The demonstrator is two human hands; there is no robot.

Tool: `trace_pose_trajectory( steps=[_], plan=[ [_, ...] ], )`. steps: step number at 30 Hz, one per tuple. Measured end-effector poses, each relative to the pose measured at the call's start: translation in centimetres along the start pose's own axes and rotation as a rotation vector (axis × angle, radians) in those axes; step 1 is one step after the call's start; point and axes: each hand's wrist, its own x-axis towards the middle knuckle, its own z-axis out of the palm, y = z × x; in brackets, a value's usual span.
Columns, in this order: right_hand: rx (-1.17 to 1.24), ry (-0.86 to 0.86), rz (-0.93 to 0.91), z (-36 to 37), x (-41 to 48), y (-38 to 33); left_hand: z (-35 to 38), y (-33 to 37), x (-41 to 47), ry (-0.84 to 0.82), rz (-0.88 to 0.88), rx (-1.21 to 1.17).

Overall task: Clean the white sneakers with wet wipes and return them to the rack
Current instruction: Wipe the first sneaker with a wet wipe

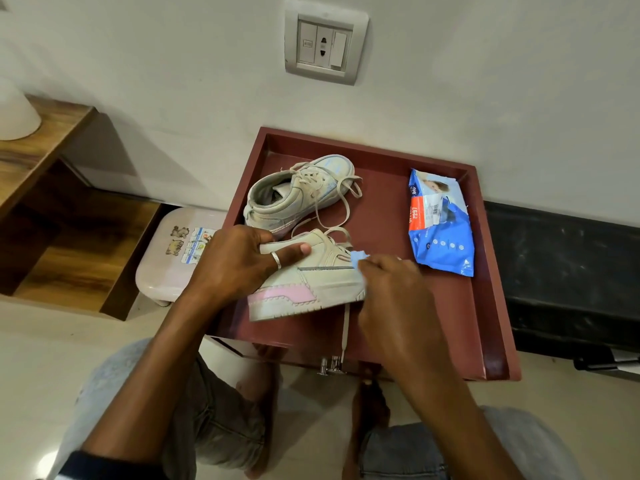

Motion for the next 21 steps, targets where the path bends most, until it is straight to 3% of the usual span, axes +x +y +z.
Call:
trace_pose_trajectory(
  steps=[4,7,10,16,21],
  plan=[
    [0.066,0.056,-0.131,0.6,-2.4,-5.5,0.2,-0.2,0.1,0.018,-0.008,-0.005],
    [0.066,0.045,-0.247,0.6,-2.7,-5.8,0.2,-0.4,0.0,0.015,0.005,0.004],
    [0.042,0.129,-0.119,0.3,-0.7,-1.3,-0.1,-0.1,-0.1,-0.007,-0.010,-0.018],
    [0.086,0.101,0.178,0.1,1.1,7.5,-0.2,0.2,-0.3,-0.001,-0.034,-0.033],
    [0.239,0.187,0.104,-1.5,0.8,4.4,-0.3,0.8,-0.5,0.057,0.000,-0.180]
  ],
)
